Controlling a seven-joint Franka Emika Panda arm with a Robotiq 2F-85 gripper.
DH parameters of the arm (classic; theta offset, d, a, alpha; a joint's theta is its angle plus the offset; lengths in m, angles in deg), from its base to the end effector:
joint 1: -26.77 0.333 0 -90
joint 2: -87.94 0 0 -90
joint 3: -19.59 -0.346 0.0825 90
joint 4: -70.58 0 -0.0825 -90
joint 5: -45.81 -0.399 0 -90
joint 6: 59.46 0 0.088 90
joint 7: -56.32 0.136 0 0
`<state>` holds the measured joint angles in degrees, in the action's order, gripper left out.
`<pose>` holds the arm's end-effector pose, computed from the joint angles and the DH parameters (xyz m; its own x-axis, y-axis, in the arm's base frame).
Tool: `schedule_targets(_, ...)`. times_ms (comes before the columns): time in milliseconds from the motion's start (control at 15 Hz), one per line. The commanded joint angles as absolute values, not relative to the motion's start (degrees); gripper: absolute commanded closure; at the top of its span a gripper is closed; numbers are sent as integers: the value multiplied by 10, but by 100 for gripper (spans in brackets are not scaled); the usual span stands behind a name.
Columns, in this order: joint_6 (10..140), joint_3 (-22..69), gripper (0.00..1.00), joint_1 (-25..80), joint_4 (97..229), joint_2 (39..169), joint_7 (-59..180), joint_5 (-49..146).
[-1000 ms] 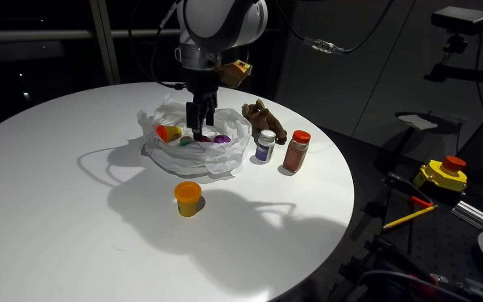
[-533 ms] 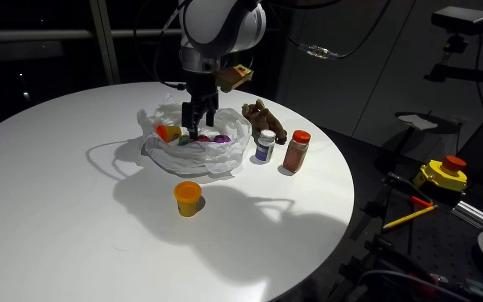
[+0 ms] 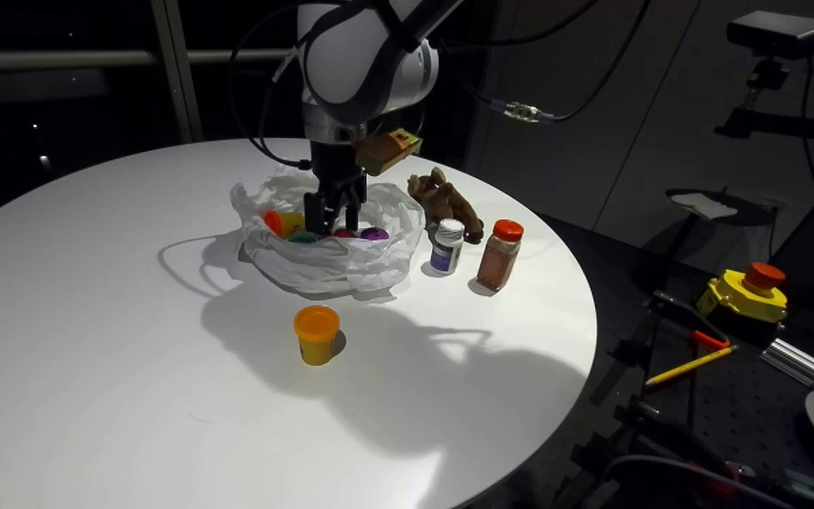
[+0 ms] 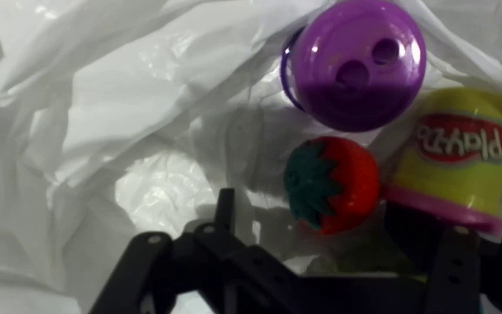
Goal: Pick up all the objects from plastic bag and put it on the table.
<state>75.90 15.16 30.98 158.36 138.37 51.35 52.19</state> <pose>0.7216 0.0989 0.1085 0.9567 0.2873 -0.0475 0.2881 -0.9575 0.0108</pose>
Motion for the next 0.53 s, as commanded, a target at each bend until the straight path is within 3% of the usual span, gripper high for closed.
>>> schedule_targets(0,750,153,42,315,1556,1398,522,508)
schedule_targets(400,760,162,88,318,1562,1375,541,513)
schedule_targets(467,762,169,88,322,1566,1368,549,519)
